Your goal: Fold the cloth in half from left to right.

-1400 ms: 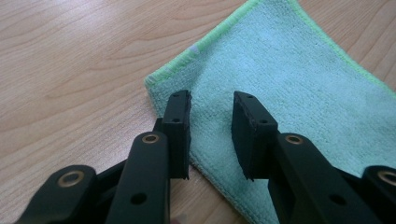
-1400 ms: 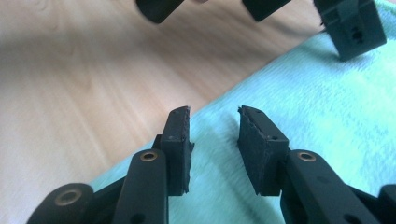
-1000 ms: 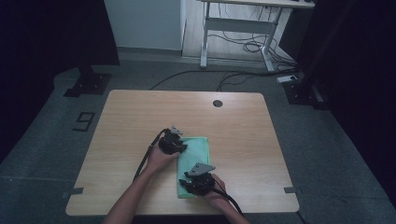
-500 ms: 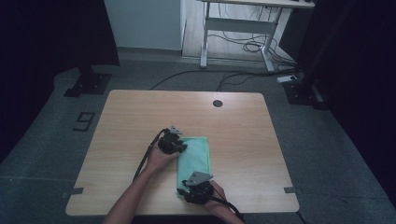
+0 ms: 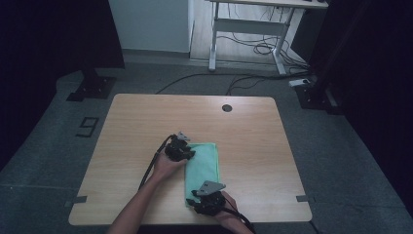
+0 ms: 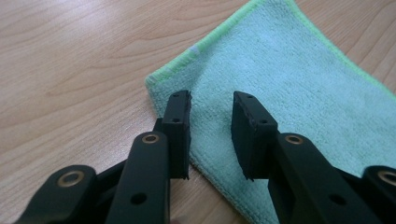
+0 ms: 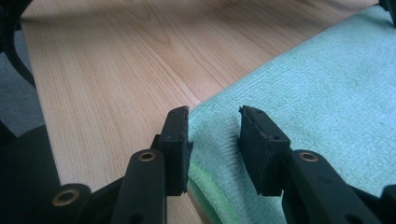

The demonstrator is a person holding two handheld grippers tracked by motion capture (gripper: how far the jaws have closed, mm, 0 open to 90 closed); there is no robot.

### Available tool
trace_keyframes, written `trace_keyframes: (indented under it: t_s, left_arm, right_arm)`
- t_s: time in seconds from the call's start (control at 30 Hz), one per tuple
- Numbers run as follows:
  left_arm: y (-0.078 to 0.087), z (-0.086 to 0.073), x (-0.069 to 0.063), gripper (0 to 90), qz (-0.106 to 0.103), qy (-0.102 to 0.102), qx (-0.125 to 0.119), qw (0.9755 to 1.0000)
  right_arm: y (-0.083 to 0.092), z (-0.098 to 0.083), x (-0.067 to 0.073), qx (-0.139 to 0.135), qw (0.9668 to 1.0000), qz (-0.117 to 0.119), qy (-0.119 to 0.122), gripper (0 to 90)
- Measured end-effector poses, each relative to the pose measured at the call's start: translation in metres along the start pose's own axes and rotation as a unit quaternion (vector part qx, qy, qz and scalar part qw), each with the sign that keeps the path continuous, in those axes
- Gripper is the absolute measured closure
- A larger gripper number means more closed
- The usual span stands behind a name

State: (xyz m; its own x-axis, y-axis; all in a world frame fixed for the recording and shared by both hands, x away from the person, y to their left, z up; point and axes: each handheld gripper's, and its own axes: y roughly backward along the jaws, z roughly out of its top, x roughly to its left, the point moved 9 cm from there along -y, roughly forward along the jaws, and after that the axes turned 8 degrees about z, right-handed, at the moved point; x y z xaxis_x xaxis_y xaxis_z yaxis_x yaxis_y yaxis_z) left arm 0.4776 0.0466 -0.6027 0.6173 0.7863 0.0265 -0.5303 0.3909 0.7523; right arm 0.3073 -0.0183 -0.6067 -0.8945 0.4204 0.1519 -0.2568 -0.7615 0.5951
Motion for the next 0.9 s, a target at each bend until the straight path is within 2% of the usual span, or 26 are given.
trace_keyframes:
  t_s: [0.03,0.2,0.23,0.27,0.3,0.33,0.37,0.5,0.6,0.7,0.8,0.9]
  left_arm:
    - [0.002,0.001,-0.002,65.9,0.010,-0.018,-0.004,0.9998]
    - [0.012,0.008,0.000,63.7,0.010,-0.009,-0.030,0.9995]
    - [0.015,0.008,0.001,63.5,0.010,-0.007,-0.028,0.9995]
    - [0.015,0.008,0.001,63.1,0.010,-0.007,-0.028,0.9995]
    - [0.018,0.008,0.005,62.8,0.012,0.000,-0.024,0.9996]
    - [0.018,0.008,0.005,62.7,0.012,0.000,-0.024,0.9996]
    - [0.019,0.006,0.009,62.7,0.013,0.011,-0.018,0.9997]
    - [0.013,-0.001,0.009,63.0,0.018,-0.002,-0.002,0.9998]
    - [0.009,-0.004,0.008,63.4,0.016,-0.003,0.006,0.9999]
    - [0.005,-0.005,0.008,63.9,0.008,0.006,0.007,0.9999]
    - [0.004,-0.005,0.008,64.5,0.007,0.004,0.005,1.0000]
    - [0.004,-0.006,0.005,64.9,0.004,0.001,0.005,1.0000]
  right_arm:
    - [0.001,0.001,-0.001,-0.005,1.0000,0.003,-0.006,58.2]
    - [0.016,0.008,-0.022,-0.040,0.9987,-0.018,-0.027,56.9]
    - [0.020,0.010,-0.028,-0.046,0.9982,-0.025,-0.030,56.7]
    - [0.020,0.010,-0.028,-0.046,0.9982,-0.025,-0.030,56.7]
    - [0.026,0.013,-0.043,-0.053,0.9970,-0.044,-0.035,56.3]
    - [0.026,0.013,-0.043,-0.053,0.9970,-0.044,-0.035,56.3]
    - [0.029,0.014,-0.061,-0.053,0.9955,-0.064,-0.045,56.1]
    - [0.027,0.012,-0.086,-0.041,0.9935,-0.081,-0.069,56.0]
    - [0.019,0.011,-0.091,-0.028,0.9939,-0.081,-0.069,55.9]
    - [0.012,0.009,-0.094,-0.015,0.9940,-0.088,-0.063,55.8]
    - [0.012,0.008,-0.094,-0.011,0.9940,-0.092,-0.059,56.3]
    - [0.014,0.006,-0.093,-0.005,0.9934,-0.094,-0.065,57.3]
